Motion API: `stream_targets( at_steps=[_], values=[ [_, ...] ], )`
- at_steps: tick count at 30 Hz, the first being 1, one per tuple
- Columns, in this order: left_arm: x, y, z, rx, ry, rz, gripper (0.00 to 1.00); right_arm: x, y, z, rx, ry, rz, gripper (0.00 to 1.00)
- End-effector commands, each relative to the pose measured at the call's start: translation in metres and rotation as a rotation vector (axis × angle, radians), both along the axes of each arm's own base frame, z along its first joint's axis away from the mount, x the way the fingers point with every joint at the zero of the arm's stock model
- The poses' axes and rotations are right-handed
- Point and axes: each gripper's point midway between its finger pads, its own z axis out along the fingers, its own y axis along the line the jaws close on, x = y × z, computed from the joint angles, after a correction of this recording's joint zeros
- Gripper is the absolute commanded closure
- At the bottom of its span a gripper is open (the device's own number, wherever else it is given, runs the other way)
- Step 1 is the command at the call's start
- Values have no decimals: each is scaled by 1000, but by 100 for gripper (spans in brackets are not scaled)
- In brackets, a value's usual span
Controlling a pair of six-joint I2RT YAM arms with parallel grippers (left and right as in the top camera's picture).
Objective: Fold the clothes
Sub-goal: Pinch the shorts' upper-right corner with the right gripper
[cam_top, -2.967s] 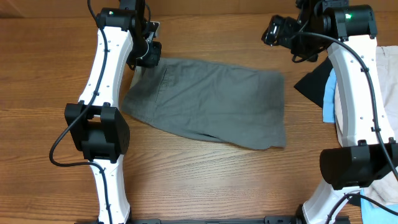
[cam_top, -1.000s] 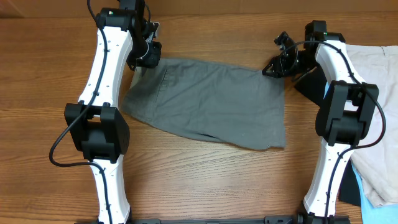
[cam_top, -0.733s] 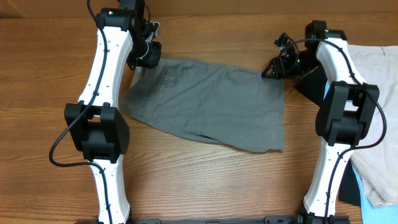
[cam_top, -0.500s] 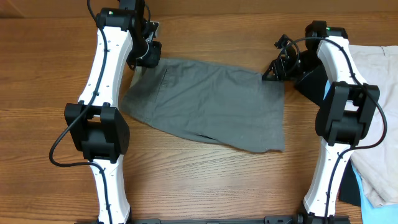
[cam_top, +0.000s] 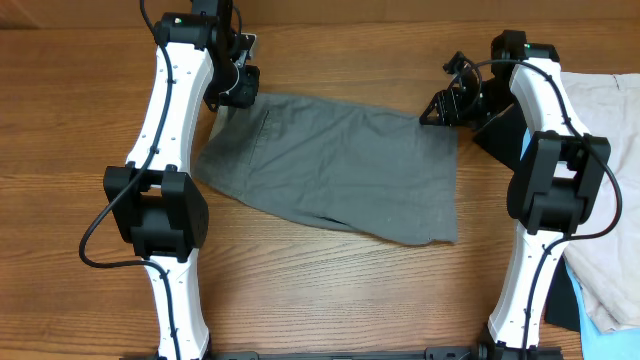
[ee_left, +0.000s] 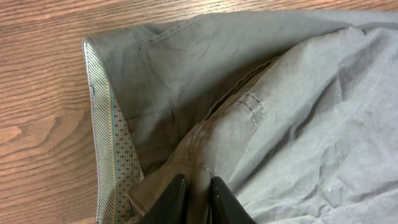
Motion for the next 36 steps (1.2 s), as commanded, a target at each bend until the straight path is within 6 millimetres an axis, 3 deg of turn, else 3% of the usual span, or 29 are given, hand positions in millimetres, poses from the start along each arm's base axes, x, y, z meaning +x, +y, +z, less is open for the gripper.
stream_targets(
  at_steps=[1, 4, 8, 17, 24, 32, 36],
  values=[
    [3, 5, 6, -6, -17, 24, 83, 14, 1, 15, -17, -15, -56, 34],
    [3, 5, 6, -6, -17, 24, 83, 17, -5, 25, -52, -13, -80, 33],
    [3, 5, 6, -6, -17, 24, 83, 6, -9, 27, -81, 38, -81, 33],
    [3, 5, 6, -6, -17, 24, 83, -12, -12, -2, -114, 121, -77, 30],
    [3, 5, 6, -6, -18, 24, 83, -14, 4, -10, -70, 122, -55, 31],
    [3, 5, 6, -5, -18, 24, 83, -15, 36, -5, -24, 106, 1, 41],
    [3, 5, 6, -5, -18, 24, 82, -19, 32, -13, -127, 115, 22, 55]
  ],
)
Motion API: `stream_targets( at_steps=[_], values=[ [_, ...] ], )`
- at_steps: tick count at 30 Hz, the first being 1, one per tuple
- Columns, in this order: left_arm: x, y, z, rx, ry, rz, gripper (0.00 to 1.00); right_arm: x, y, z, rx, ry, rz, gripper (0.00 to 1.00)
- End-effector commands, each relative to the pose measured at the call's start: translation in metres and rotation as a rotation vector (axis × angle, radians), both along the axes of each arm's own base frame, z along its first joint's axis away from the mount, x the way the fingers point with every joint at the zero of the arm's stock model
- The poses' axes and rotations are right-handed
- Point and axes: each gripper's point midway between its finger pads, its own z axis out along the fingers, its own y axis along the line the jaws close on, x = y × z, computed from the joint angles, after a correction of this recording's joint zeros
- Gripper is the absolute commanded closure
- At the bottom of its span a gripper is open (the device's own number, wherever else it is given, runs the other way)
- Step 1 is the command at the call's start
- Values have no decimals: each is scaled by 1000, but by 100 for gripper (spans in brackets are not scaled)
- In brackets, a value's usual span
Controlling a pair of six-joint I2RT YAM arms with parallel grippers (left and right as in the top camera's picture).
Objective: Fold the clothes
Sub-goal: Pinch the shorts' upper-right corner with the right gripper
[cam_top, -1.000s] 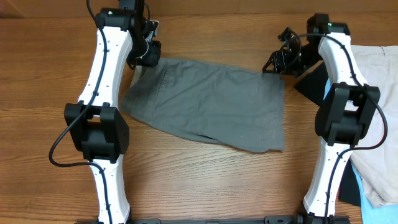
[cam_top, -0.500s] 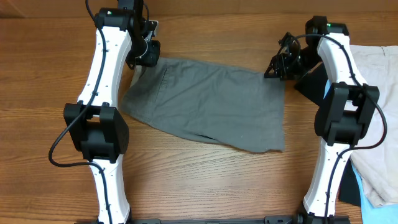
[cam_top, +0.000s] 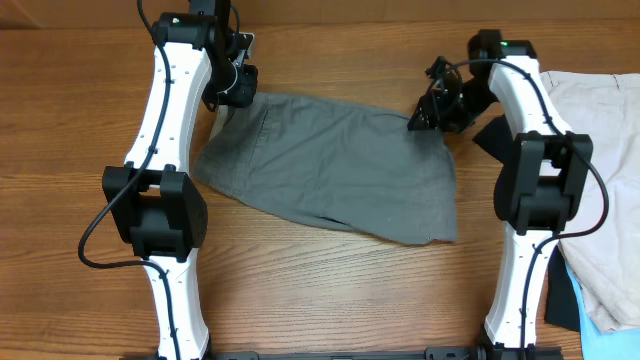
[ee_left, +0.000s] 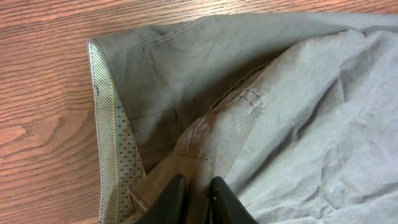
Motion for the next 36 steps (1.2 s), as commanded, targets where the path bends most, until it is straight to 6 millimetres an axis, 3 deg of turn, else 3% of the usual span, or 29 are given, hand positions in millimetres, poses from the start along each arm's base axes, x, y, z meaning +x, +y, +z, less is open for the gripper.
stream_targets(
  at_steps=[1, 12, 20, 27, 36],
  values=[
    [2, 2, 6, -5, -16, 18, 82, -4, -3, -8, -71, 15, 17, 56],
    [3, 2, 6, -6, -17, 18, 81, 3, -8, 20, -85, 9, -17, 50],
    [3, 2, 6, -5, -18, 18, 80, -3, -4, 14, -183, 15, 27, 50],
    [3, 2, 7, -6, -21, 18, 79, 3, 1, 8, -340, -26, 61, 50],
    [4, 2, 7, -6, -23, 18, 77, 13, 4, 14, -408, -74, 51, 47]
  ],
)
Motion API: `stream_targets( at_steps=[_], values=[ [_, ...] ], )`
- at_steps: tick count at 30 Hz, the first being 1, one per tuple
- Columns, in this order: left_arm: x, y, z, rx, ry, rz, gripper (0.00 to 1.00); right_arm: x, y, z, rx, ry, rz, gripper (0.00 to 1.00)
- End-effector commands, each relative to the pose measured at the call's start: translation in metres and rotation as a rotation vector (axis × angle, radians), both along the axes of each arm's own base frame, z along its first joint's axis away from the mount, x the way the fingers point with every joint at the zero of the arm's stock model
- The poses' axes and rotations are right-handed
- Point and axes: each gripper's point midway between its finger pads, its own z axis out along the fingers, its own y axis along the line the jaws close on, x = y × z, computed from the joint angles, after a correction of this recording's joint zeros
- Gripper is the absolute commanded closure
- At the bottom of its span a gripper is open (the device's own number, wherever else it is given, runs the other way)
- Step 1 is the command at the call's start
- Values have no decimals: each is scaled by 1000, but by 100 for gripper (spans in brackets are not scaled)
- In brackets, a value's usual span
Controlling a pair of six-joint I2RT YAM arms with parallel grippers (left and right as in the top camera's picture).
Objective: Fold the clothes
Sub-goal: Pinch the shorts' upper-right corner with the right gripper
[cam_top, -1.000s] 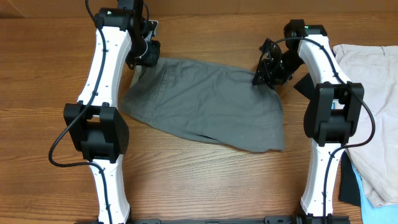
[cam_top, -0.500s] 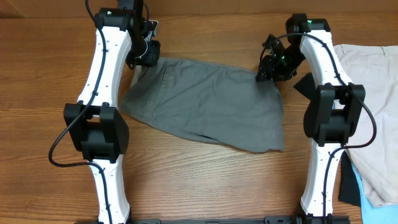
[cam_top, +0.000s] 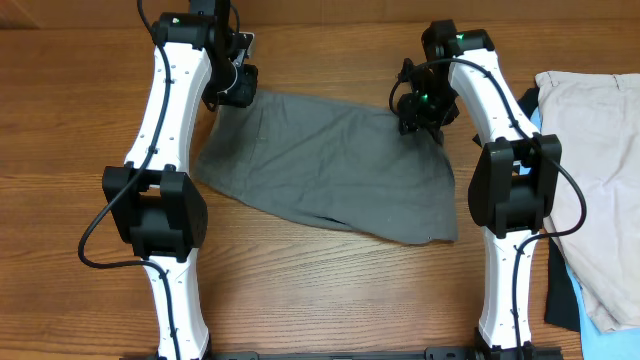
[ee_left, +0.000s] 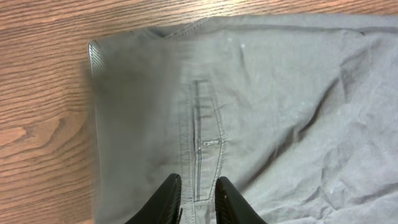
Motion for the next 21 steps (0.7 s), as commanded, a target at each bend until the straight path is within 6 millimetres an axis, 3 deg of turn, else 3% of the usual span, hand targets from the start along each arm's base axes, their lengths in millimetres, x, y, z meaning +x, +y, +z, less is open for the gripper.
stream_targets(
  at_steps=[1, 7, 16, 21],
  values=[
    [3, 2, 7, -6, -21, 18, 77, 15, -6, 13, -34, -60, -20, 46],
    [4, 2, 7, -6, -23, 18, 77, 13, -6, 30, -33, -59, -20, 46],
    [4, 2, 7, -7, -24, 18, 77, 4, -7, 27, -35, -17, -32, 46],
    [2, 2, 6, -5, -17, 18, 77, 1, -7, 15, -39, 2, -32, 46]
  ],
)
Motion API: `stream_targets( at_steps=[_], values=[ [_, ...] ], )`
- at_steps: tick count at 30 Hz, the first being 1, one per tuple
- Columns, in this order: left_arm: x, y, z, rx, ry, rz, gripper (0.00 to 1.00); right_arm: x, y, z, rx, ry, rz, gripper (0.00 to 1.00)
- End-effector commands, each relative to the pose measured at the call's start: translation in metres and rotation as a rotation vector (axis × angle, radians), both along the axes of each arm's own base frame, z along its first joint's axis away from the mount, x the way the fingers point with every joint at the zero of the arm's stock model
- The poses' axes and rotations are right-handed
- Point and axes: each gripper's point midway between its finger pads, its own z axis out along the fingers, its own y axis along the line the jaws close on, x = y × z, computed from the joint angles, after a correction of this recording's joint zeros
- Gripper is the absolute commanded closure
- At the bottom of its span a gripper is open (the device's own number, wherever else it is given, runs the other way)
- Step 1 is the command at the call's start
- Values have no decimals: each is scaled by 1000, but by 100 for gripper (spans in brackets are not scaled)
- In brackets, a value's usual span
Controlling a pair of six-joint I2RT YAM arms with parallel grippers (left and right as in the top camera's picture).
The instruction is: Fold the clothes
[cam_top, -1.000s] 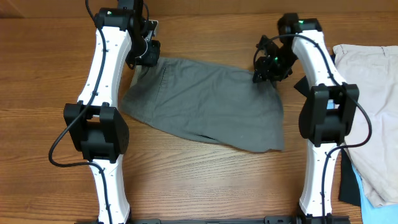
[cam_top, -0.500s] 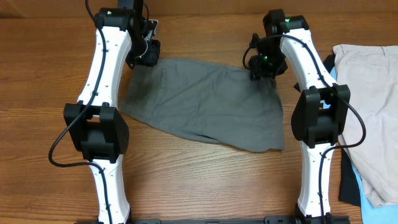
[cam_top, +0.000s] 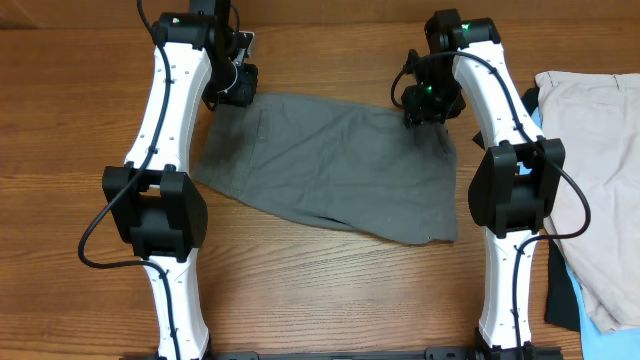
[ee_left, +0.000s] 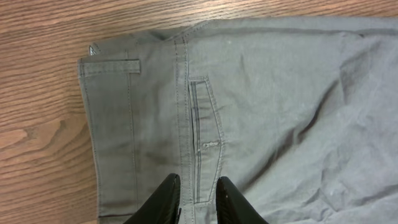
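Grey shorts lie spread flat across the middle of the table. In the left wrist view their waistband, belt loop and welt pocket lie smooth on the wood. My left gripper hovers open just over the pocket seam, at the shorts' far left corner, with nothing between its fingers. My right gripper sits at the shorts' far right corner, right over the hem. Its jaws are hidden under the wrist, so whether it grips the cloth is unclear.
A beige garment lies at the table's right edge, with a dark cloth and a light blue one below it. Bare wood runs along the near side of the shorts.
The waistband, blurred 0.7 s ago, now lies flat and still under my open left gripper. My right gripper has shifted slightly up and to the right at the far right corner.
My left gripper was shut on a raised fold of the waistband, its patterned lining showing, while the right gripper stood off the shorts' right edge. The right gripper then reached the far right corner. The left gripper has opened and the waistband lies flat.
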Motion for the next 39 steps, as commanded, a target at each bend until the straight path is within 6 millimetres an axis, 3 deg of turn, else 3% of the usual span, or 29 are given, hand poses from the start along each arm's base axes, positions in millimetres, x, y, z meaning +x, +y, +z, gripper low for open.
stream_targets(
  at_steps=[1, 9, 11, 16, 18, 23, 29, 39],
  values=[
    [1, 2, 6, -5, -9, 18, 77, -2, -3, -12, -13, 16, -11, 46],
    [1, 2, 6, -5, -11, 18, 76, -3, -23, -25, -62, 27, -36, 46],
    [1, 2, 6, -5, -12, 18, 76, -3, -27, -25, -62, 29, -44, 50],
    [3, 2, 6, -5, -17, 18, 74, -5, -32, -25, -52, 40, -61, 89],
    [4, 2, 7, -6, -23, 18, 73, -5, -30, -25, -33, 44, -62, 96],
    [11, 2, 8, -9, -51, 17, 64, -7, -27, -24, -18, 52, -62, 96],
    [28, 4, 0, -14, -94, 25, 61, -8, -25, -24, -3, 59, -63, 96],
    [66, 29, -55, -16, -119, 64, 50, -7, -23, -24, 8, 53, -63, 96]
  ],
)
